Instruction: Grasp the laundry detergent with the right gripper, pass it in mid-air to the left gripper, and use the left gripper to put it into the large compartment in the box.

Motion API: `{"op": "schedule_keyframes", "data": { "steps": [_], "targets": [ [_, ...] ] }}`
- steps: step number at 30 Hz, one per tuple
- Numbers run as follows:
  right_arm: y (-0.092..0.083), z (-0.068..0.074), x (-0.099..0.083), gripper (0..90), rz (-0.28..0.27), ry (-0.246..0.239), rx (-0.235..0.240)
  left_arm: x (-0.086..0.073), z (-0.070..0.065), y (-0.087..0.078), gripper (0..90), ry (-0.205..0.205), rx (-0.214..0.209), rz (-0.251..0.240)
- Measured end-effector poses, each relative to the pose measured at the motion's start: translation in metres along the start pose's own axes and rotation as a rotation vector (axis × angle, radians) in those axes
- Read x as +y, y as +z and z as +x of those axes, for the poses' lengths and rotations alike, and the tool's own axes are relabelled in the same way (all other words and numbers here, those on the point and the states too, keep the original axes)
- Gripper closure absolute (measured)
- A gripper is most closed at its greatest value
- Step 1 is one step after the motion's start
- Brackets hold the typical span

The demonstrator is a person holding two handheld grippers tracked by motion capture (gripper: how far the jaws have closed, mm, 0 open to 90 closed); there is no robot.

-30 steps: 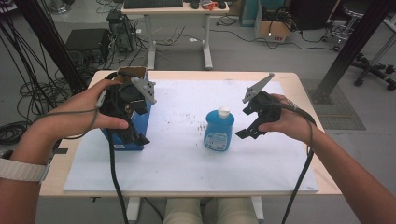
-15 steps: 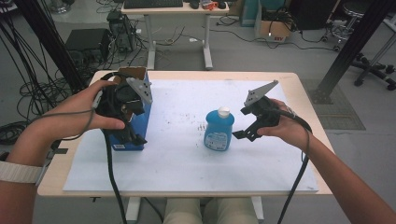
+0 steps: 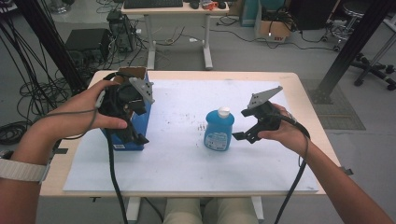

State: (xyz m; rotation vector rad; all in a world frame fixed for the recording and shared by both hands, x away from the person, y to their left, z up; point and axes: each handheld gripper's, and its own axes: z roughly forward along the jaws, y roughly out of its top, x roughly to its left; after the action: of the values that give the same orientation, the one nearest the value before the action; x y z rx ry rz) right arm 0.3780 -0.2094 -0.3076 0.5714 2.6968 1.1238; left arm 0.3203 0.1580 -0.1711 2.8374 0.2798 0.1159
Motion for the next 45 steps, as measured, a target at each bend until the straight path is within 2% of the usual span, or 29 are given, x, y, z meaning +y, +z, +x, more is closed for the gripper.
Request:
{"op": "schedule_keyframes", "data": {
  "steps": [1, 2, 8, 17, 21, 45],
  "targets": [
    [0.0, 0.0, 0.0, 4.8, 0.0, 0.0, 0.0, 0.0, 0.0, 0.0, 10.7, 0.004, 0.0, 0.001],
    [0.001, 0.002, -0.001, 4.8, -0.016, 0.028, 0.005, 0.0, 0.0, 0.001, 10.7, -0.009, 0.001, -0.005],
    [0.003, 0.002, -0.005, 4.8, -0.033, 0.04, 0.005, 0.0, 0.001, 0.002, 10.7, 0.0, -0.004, 0.003],
    [0.007, 0.002, -0.009, 4.8, -0.079, 0.029, 0.012, 0.0, 0.002, 0.002, 10.7, -0.005, -0.004, -0.001],
    [0.009, 0.003, -0.01, 4.7, -0.095, 0.046, 0.008, 0.0, 0.002, 0.002, 10.7, -0.001, -0.002, 0.001],
    [0.014, 0.001, -0.028, 6.1, -0.176, 0.049, -0.001, -0.001, 0.002, 0.001, 10.7, -0.003, 0.002, -0.006]
  ]
}}
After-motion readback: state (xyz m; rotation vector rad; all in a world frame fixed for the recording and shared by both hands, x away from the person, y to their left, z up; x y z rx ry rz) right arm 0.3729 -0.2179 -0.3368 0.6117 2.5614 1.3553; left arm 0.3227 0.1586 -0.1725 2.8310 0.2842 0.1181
